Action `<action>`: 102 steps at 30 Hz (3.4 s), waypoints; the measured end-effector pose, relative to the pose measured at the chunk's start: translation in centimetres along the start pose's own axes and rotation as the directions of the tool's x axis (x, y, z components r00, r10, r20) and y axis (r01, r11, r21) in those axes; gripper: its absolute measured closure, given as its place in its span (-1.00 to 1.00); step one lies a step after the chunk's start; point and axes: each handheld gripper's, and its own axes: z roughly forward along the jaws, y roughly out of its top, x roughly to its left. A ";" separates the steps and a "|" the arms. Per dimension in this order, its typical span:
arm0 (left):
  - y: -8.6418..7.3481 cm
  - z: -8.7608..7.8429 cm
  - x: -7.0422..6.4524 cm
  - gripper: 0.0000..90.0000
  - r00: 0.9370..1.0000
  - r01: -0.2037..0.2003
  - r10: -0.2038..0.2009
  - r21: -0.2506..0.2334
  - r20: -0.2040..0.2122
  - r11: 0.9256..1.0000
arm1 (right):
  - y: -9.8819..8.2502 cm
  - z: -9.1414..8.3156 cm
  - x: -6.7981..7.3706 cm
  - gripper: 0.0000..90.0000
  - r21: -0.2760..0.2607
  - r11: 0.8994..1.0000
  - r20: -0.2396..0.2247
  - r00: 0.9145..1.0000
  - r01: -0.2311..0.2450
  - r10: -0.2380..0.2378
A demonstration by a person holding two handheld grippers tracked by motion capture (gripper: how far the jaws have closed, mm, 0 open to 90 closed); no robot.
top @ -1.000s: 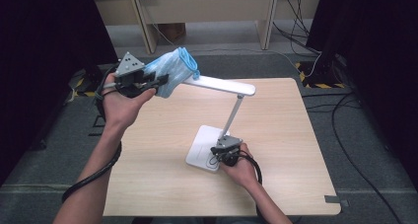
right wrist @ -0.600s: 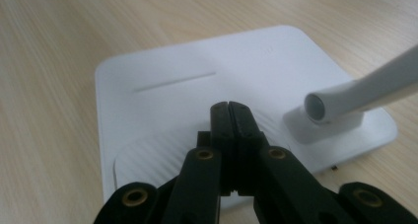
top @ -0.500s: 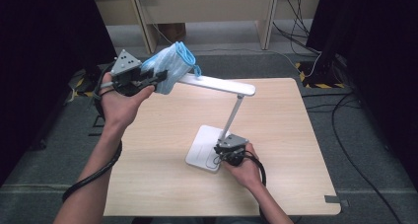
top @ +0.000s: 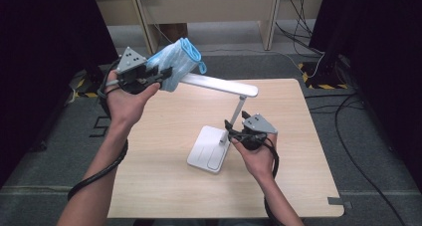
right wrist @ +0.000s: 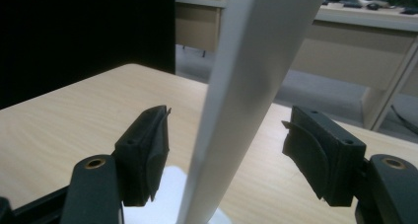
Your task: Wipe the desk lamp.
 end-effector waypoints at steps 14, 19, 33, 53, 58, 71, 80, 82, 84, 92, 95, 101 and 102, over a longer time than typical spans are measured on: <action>0.3 0.3 0.6 0.65 0.998 0.023 -0.023 -0.003 -0.050 1.000 | 1.4 2.0 -0.6 0.23 -0.025 1.000 -0.011 1.000 -0.006 0.006; 0.3 0.2 1.3 0.64 0.997 0.029 -0.028 0.006 -0.078 1.000 | 1.5 2.3 -0.9 0.24 -0.022 1.000 -0.030 0.999 -0.020 0.019; 0.4 0.9 2.4 0.59 0.999 0.024 -0.027 0.089 0.036 0.996 | 1.7 2.9 -1.3 0.25 -0.015 1.000 -0.082 0.997 -0.008 0.007; 0.3 2.1 0.8 0.61 0.999 0.017 -0.022 0.096 0.048 0.995 | 1.9 3.2 -1.2 0.25 -0.004 1.000 -0.101 0.995 -0.004 0.003; 0.3 2.3 0.1 0.62 0.998 0.022 -0.028 0.084 0.062 0.996 | 1.9 3.3 -1.2 0.25 -0.005 1.000 -0.103 0.995 0.000 0.000; 0.2 2.7 -1.2 0.63 0.998 0.022 -0.026 0.069 0.053 0.997 | 2.0 3.6 -0.9 0.25 -0.007 1.000 -0.105 0.995 -0.006 0.005; 0.5 3.1 -2.1 0.63 0.999 0.009 -0.013 0.079 0.051 0.997 | 2.1 3.9 -0.7 0.25 -0.002 1.000 -0.106 0.994 -0.003 0.003; 0.6 3.3 -2.3 0.63 0.998 0.012 -0.017 0.079 0.055 0.997 | 2.2 4.0 -0.6 0.25 -0.001 1.000 -0.107 0.994 -0.001 0.001; 0.7 3.4 -2.5 0.63 0.998 0.007 -0.012 0.082 0.059 0.997 | 2.2 4.1 -0.5 0.25 0.001 1.000 -0.107 0.994 0.001 -0.001; 0.9 3.8 -3.2 0.63 0.997 0.005 -0.012 0.090 0.078 0.996 | 2.2 4.2 -0.4 0.25 -0.002 1.000 -0.108 0.994 0.000 0.000; 1.0 4.0 -3.5 0.63 0.996 0.003 -0.012 0.092 0.088 0.996 | 2.2 4.2 -0.4 0.25 0.000 1.000 -0.108 0.994 -0.001 0.001; 1.1 4.2 -4.0 0.63 0.995 0.000 -0.009 0.091 0.100 0.996 | 2.2 4.3 -0.4 0.25 -0.003 1.000 -0.111 0.994 0.002 -0.002; 1.2 4.3 -4.0 0.63 0.995 -0.001 -0.008 0.091 0.102 0.996 | 2.2 4.3 -0.4 0.25 -0.002 1.000 -0.111 0.994 0.002 -0.002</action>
